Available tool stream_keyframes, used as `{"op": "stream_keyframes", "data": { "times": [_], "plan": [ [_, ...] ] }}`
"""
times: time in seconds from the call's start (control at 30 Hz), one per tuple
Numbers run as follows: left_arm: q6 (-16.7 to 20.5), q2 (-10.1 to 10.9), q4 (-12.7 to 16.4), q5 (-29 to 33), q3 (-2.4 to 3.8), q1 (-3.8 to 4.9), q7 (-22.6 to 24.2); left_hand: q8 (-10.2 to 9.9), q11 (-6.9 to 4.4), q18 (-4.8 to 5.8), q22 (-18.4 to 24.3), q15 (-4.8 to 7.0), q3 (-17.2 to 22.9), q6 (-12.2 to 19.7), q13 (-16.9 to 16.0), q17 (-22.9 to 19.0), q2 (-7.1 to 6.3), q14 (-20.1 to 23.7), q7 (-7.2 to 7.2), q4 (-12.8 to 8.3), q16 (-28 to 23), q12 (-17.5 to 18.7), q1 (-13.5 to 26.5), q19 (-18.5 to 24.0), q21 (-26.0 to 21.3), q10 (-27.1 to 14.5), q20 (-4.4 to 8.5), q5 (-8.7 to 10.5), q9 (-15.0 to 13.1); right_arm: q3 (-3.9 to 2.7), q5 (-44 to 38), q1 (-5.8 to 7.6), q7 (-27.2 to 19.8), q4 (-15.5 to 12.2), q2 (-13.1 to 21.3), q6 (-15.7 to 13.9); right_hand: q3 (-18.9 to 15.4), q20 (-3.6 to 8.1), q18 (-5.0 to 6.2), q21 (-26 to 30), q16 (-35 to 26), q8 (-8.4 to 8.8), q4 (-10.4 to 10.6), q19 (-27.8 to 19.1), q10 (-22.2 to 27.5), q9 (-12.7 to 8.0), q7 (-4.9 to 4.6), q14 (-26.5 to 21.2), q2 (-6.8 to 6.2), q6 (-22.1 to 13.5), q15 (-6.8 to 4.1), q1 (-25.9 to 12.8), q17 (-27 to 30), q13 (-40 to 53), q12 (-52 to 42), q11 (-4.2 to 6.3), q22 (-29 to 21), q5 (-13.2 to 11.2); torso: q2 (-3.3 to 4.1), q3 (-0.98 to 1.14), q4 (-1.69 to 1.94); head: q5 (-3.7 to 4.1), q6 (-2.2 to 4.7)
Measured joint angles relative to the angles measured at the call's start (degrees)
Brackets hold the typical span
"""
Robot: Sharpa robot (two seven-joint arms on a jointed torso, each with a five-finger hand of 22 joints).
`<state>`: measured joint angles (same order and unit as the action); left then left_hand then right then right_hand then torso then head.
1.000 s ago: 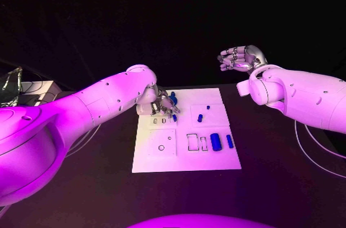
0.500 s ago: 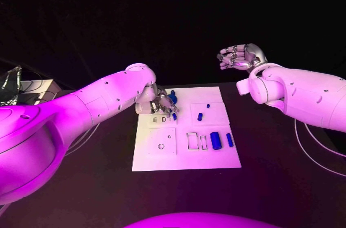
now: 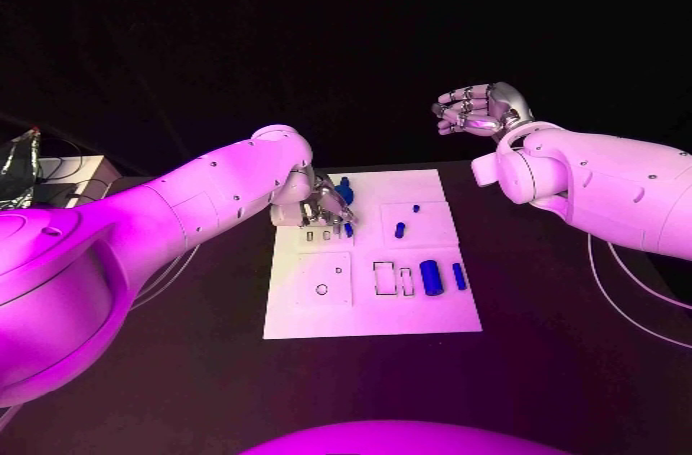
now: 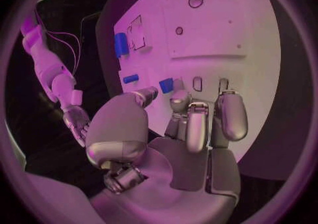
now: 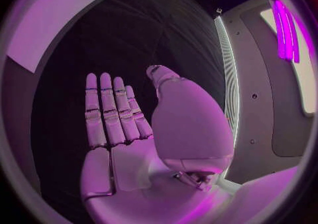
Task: Assemble the parts on the task board
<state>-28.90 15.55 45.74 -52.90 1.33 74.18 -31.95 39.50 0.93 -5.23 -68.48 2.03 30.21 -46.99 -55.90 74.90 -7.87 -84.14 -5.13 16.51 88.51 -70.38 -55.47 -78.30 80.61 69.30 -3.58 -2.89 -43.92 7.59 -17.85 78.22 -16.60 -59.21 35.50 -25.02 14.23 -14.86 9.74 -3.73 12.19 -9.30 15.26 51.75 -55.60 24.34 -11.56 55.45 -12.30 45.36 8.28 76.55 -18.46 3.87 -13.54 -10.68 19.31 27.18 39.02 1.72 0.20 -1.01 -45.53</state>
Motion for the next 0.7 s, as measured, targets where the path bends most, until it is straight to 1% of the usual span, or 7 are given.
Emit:
{"op": "stream_keyframes", "data": {
  "times": [0.13, 0.17, 0.23, 0.33, 0.43, 0.63, 0.7],
  "plan": [
    [0.0, -0.2, 0.0, 0.0, -0.01, -0.11, 0.0, 0.0, 0.0, 0.0, 0.0, 0.0, 0.0, 0.0, 0.0, 0.0, 0.0, 0.0, 0.0, 0.0, 0.0, 0.0, 0.0, 0.0, 0.0, 0.0, 0.0, 0.0, 0.0, 0.0, 0.0, 0.09, 0.0, -0.1, 0.0, 0.0, 0.0, 0.0, -0.01, 0.0, 0.0, 0.0, 0.0, 0.0, 0.0, 0.0, 0.06, 0.0, 0.0, 0.1, 0.0, 0.0, 0.1, -0.1, 0.0, 0.0, -0.1, 0.0, 0.01, -0.02, 0.0, 0.0, -0.09],
    [0.0, -0.2, 0.0, 0.0, -0.02, -0.14, 0.0, 0.0, 0.0, -0.01, 0.0, 0.0, 0.0, 0.0, 0.0, 0.0, 0.0, 0.0, 0.0, 0.0, 0.0, 0.0, 0.0, 0.0, 0.0, 0.0, 0.0, 0.0, -0.1, 0.0, 0.0, 0.12, 0.0, -0.1, 0.0, 0.0, 0.0, 0.0, 0.0, 0.0, -0.1, 0.0, 0.0, 0.0, -0.1, 0.0, 0.06, 0.0, 0.01, 0.1, 0.02, 0.0, 0.1, -0.1, 0.0, -0.14, -0.1, 0.0, 0.01, -0.02, 0.0, -0.08, -0.15],
    [0.0, -0.3, 0.0, 0.0, -0.03, -0.2, 0.0, 0.0, 0.0, 0.0, 0.0, 0.0, 0.2, 0.0, 0.0, 0.0, 0.0, 0.0, 0.0, -0.2, 0.0, 0.0, 0.0, 0.0, 0.0, 0.0, 0.0, 0.0, -0.1, 0.0, 0.0, 0.16, 0.0, -0.1, 0.0, 0.0, 0.0, 0.0, 0.0, 0.0, -0.3, 0.0, 0.0, 0.0, -0.2, 0.0, 0.06, -0.2, 0.23, 0.1, 0.21, 0.2, 0.1, -0.1, 0.0, -0.17, -0.2, 0.0, 0.01, -0.02, 0.0, -0.17, -0.29],
    [0.0, -0.3, 0.0, -0.1, -0.04, -0.26, 0.0, 0.0, 0.0, 0.0, 0.0, 0.0, 0.2, 0.0, 0.0, 0.0, 0.0, 0.0, 0.0, -0.2, 0.0, 0.0, 0.0, 0.0, 0.0, 0.0, 0.0, 0.0, -0.1, 0.0, 0.0, 0.22, 0.0, -0.1, 0.0, 0.0, 0.0, -0.03, 0.0, 0.0, -0.3, 0.0, 0.0, 0.0, -0.2, 0.0, -0.14, -0.2, 0.23, 0.3, 0.21, 0.2, 0.1, -0.1, 0.0, -0.17, -0.3, 0.0, 0.01, -0.01, 0.0, -0.21, -0.54],
    [0.0, -0.3, 0.0, -0.1, -0.05, -0.28, 0.0, 0.0, 0.0, 0.0, 0.0, 0.0, 0.2, 0.0, 0.0, 0.0, 0.0, 0.0, 0.0, -0.2, 0.0, 0.0, 0.0, 0.0, 0.0, 0.0, 0.0, 0.0, -0.1, 0.0, -0.1, 0.29, 0.0, -0.1, 0.0, 0.0, 0.0, -0.31, -0.01, 0.0, -0.7, 0.0, 0.0, -0.3, -0.2, -0.2, -0.14, -0.2, 0.23, 0.3, 0.21, 0.2, 0.4, -0.1, 0.2, -0.17, -0.8, -0.6, 0.01, -0.01, 0.0, -0.21, -0.71],
    [0.0, -0.3, 0.0, -0.1, -0.06, -0.31, 0.0, 0.0, 0.0, 0.0, 0.0, 0.0, 0.6, 0.2, 0.0, 0.0, -0.02, 0.0, 0.2, -0.6, 0.0, 0.0, 0.0, 0.0, 0.0, 0.0, 0.0, 0.0, -0.6, 0.0, -0.1, 0.34, 0.1, -0.1, 0.0, 0.0, 0.0, -0.31, 0.0, 0.0, -0.7, 0.0, 0.0, -0.3, -0.2, -0.2, 0.01, -0.2, 0.23, 0.4, 0.2, 0.2, 0.5, -0.1, 0.2, -0.17, -1.0, -0.6, -0.03, 0.01, 0.03, -0.12, -0.83],
    [0.0, -0.3, 0.0, -0.1, -0.06, -0.31, 0.0, 0.1, 0.0, 0.0, -0.1, 0.08, 1.1, 0.2, 0.0, 0.0, -0.56, 0.1, 0.21, -1.1, 0.0, 0.0, -0.8, 0.0, 0.0, 0.0, 0.0, 0.0, -1.0, 0.0, -0.2, 0.35, 0.1, -0.1, 0.0, 0.0, 0.0, -0.31, 0.0, 0.0, -0.7, 0.0, 0.0, -0.3, -0.2, -0.2, 0.0, -0.2, 0.23, 0.4, 0.2, 0.2, 0.5, -0.1, 0.2, -0.17, -1.0, -0.6, -0.04, 0.02, 0.03, -0.09, -0.83]
  ]
}}
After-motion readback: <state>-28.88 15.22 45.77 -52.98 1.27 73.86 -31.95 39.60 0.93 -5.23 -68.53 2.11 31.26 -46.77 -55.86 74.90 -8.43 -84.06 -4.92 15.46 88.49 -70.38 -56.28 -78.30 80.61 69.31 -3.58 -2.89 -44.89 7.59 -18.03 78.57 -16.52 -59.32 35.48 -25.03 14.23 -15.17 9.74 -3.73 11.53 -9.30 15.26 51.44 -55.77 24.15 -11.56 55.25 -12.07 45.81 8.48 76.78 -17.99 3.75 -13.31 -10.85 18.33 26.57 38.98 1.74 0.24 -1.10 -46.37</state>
